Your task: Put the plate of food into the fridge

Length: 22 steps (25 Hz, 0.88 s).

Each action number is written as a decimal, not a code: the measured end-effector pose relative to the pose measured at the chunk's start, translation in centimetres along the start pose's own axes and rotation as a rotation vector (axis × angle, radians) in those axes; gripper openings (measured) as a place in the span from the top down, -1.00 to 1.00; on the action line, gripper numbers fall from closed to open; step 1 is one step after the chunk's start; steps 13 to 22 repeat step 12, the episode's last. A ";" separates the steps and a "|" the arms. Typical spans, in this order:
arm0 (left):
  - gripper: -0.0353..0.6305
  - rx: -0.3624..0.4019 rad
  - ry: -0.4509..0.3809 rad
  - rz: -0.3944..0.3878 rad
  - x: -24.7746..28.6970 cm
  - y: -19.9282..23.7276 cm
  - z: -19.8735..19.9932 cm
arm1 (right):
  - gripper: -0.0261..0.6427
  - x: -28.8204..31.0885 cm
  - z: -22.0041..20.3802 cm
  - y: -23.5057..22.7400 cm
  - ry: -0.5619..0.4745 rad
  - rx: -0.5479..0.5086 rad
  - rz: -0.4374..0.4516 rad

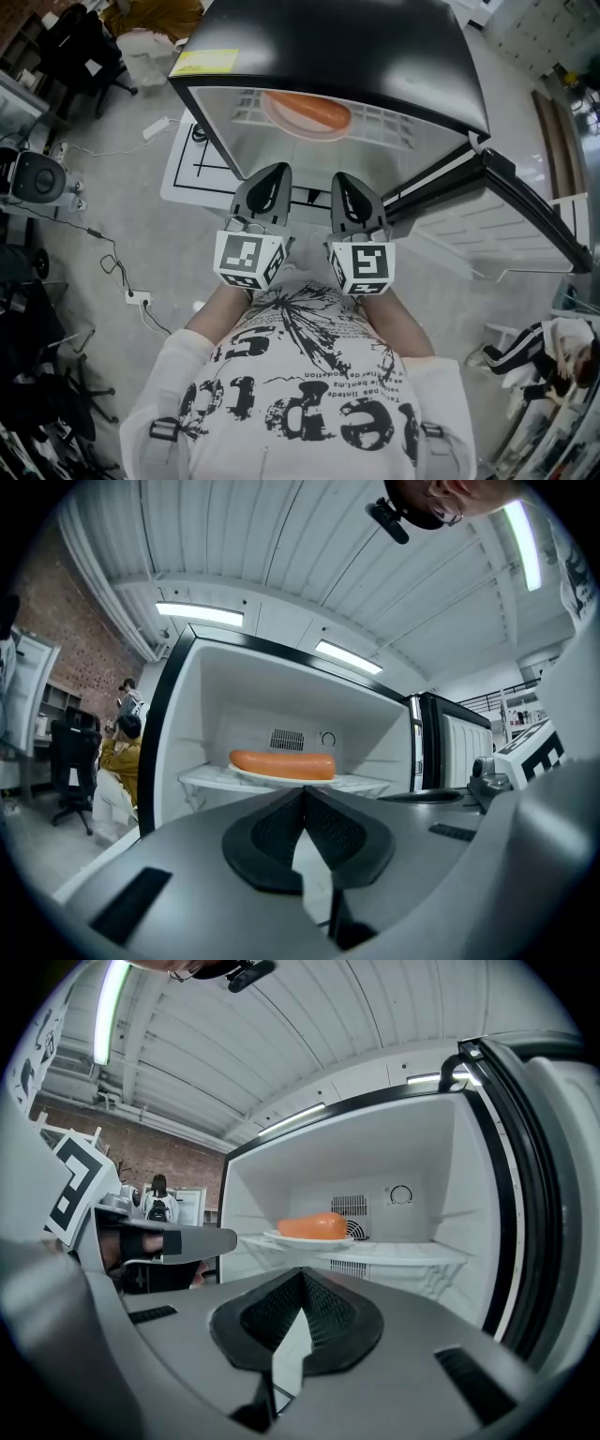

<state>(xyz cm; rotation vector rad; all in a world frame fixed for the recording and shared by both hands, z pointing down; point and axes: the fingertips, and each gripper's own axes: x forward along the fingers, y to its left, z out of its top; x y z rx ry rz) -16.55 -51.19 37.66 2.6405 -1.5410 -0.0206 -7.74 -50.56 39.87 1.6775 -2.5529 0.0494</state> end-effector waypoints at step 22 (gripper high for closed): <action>0.87 -0.020 0.035 -0.015 0.1 -1.1 -0.7 | 0.92 -0.2 0.1 -0.2 -0.008 -0.007 -0.001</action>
